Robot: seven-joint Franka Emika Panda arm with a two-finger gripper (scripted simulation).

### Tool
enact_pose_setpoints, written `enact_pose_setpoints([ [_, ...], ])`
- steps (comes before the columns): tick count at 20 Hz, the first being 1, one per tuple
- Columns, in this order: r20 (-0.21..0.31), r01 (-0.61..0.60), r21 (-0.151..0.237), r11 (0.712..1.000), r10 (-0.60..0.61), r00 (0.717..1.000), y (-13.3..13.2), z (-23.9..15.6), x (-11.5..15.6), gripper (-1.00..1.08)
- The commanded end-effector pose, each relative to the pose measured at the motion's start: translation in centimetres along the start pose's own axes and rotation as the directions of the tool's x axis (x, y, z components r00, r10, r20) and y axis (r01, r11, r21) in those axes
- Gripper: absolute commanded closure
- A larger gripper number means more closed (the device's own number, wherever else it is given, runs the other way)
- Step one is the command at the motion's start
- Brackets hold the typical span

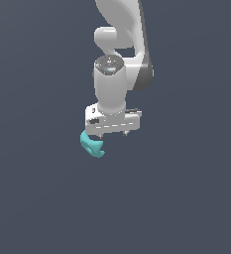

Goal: Pick up the object and move it to a goal position.

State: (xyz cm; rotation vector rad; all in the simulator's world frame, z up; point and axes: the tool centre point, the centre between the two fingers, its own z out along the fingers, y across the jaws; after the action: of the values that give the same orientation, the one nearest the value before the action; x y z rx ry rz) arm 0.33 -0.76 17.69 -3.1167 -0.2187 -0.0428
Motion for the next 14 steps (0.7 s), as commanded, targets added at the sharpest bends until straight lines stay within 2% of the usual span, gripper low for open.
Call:
enact_pose_setpoints([
  [1,0.002,0.047,-0.001,0.999,-0.047,0.999,0.7,0.2,-0.2,-0.92],
  [7,0.007,0.177,-0.004,0.984,-0.177,0.984,2.4,0.7,-0.7,-0.92],
  [14,0.015,0.325,-0.004,0.946,-0.325,0.945,4.5,1.3,-1.4,-0.92],
])
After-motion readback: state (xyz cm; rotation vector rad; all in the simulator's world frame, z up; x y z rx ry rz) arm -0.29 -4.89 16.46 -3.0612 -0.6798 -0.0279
